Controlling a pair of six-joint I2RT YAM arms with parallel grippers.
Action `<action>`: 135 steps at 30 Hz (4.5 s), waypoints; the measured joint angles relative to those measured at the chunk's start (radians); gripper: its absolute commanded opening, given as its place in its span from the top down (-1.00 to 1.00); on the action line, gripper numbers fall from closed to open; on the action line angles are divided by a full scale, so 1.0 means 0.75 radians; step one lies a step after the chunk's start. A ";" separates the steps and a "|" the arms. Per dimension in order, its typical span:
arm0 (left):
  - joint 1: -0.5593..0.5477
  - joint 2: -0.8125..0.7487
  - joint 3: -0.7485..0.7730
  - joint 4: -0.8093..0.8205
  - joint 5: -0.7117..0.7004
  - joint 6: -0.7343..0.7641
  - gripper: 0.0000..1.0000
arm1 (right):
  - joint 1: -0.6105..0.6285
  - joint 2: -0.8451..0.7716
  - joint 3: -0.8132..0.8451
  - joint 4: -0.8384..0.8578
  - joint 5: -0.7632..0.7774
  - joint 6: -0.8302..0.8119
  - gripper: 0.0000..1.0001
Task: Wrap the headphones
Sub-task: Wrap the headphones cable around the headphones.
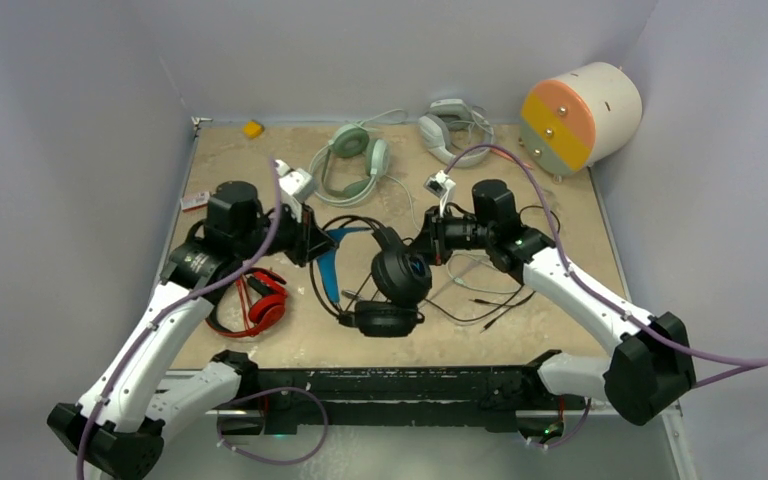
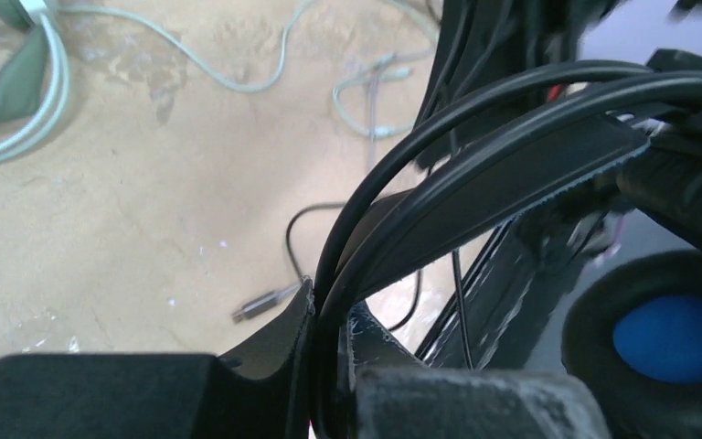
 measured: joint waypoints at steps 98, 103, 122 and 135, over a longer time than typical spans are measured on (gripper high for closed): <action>-0.040 0.351 0.061 -0.133 -0.961 -0.546 1.00 | 0.234 -0.378 -0.149 -0.311 0.699 0.224 -0.34; 0.028 0.404 0.100 -0.192 -0.818 -0.621 1.00 | 0.230 -0.309 -0.190 -0.420 0.937 0.267 -0.42; 0.085 0.457 0.402 -0.521 -0.737 -0.725 1.00 | 0.228 -0.030 -0.164 -0.478 1.232 0.559 -0.97; 0.085 0.256 0.487 -0.523 -0.624 -0.758 1.00 | 0.228 0.184 -0.091 -0.350 1.223 0.532 -0.58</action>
